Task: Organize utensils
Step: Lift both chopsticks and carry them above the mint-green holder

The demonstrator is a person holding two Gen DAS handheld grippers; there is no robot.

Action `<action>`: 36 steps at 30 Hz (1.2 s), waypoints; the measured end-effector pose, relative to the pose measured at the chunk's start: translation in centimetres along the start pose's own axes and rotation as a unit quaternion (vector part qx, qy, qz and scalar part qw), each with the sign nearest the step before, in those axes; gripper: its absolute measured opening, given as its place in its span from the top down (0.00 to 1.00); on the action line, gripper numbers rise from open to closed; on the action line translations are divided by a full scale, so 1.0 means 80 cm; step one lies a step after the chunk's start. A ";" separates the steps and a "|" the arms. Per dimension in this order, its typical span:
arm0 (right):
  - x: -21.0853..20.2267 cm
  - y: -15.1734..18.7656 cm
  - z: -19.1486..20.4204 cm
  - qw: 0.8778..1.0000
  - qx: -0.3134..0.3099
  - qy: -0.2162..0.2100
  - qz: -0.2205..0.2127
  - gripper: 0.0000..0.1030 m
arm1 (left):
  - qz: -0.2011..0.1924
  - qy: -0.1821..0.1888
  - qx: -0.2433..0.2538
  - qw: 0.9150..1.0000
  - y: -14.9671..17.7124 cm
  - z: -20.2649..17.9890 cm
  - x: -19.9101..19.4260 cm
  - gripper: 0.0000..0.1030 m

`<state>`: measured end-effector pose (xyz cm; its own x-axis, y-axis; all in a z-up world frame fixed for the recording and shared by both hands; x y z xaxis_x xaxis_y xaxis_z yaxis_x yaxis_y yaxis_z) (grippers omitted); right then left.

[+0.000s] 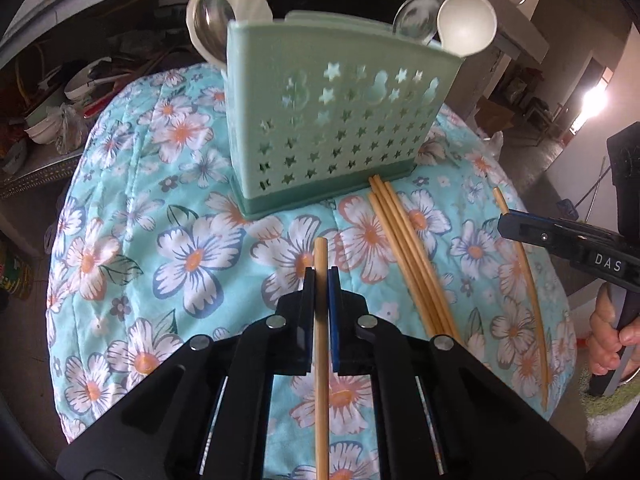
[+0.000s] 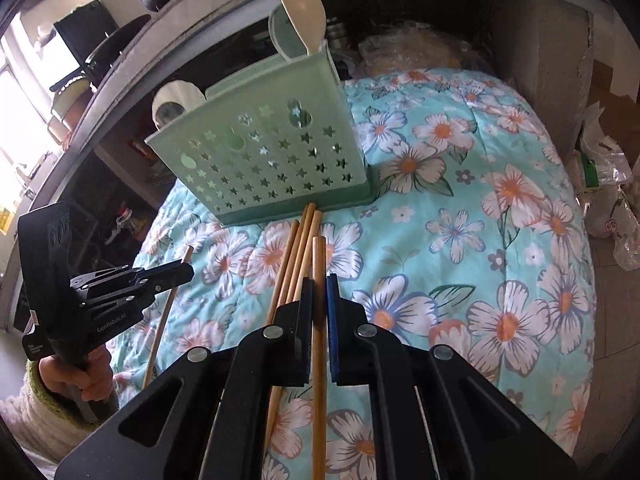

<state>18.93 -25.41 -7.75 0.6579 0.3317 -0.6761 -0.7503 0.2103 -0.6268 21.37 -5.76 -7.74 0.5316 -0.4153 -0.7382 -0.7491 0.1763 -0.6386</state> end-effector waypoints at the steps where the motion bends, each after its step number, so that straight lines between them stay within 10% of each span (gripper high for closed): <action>1: -0.008 -0.005 0.002 1.000 -0.002 -0.001 -0.008 0.93 | -0.014 0.009 -0.002 1.000 -0.006 -0.002 -0.013 0.95; 20: -0.139 -0.058 0.045 0.989 -0.053 -0.016 -0.140 0.93 | -0.159 0.068 0.016 0.985 -0.072 -0.013 -0.187 0.95; 36: -0.165 -0.076 0.037 0.983 -0.040 -0.036 -0.174 0.93 | -0.385 0.057 -0.021 0.921 -0.218 -0.017 -0.253 0.95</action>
<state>14.63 -28.38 6.15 0.8658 0.3168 -0.3874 -0.4704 0.2514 -0.8459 23.12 -1.62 18.60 0.8680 -0.4949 -0.0403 -0.1828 -0.2430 -0.9526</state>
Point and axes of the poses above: each gripper's, at about its wrist camera, not at the fingertips, and x roughly the way its jaws point, z to its left, y to its underside, the point moved 2 cm from there along x, roughly the way its jaws point, and after that the axes turned 5 degrees about -z, right-handed, at the moved point
